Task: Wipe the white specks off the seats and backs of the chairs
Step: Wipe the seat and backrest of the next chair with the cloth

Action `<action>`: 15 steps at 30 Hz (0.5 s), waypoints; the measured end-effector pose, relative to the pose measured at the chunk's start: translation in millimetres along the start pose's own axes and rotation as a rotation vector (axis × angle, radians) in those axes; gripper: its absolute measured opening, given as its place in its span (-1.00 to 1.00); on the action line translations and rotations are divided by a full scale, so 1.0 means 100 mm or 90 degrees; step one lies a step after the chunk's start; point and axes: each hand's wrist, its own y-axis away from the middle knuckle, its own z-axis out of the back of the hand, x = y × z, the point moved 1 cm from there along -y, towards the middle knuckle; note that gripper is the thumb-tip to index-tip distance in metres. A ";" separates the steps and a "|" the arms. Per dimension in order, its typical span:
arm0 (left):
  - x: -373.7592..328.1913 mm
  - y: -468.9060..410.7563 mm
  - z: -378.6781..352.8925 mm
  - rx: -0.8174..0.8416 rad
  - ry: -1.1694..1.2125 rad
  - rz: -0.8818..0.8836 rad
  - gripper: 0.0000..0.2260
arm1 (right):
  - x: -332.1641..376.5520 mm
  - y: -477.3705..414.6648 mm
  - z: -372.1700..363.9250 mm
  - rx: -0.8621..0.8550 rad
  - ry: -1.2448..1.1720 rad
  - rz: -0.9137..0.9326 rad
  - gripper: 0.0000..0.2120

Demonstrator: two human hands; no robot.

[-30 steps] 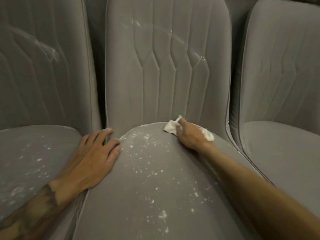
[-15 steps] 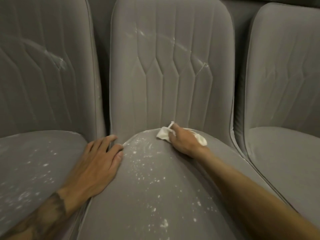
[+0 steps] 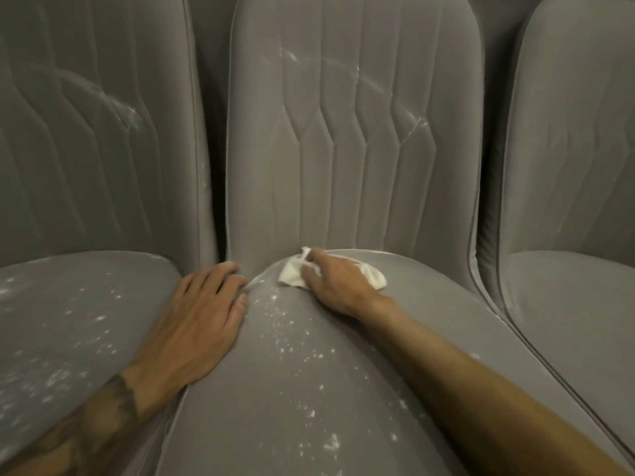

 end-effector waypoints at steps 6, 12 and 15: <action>0.00 0.01 -0.01 0.001 0.005 -0.001 -0.69 | -0.23 0.26 0.18 0.053 -0.013 0.074 -0.90; -0.02 -0.01 0.02 -0.004 0.004 0.003 -0.72 | -0.71 0.09 0.40 -0.021 0.057 -0.145 -0.69; -0.02 0.01 0.03 0.002 0.016 0.007 -0.71 | -0.32 0.09 0.16 -0.020 0.034 -0.046 -0.69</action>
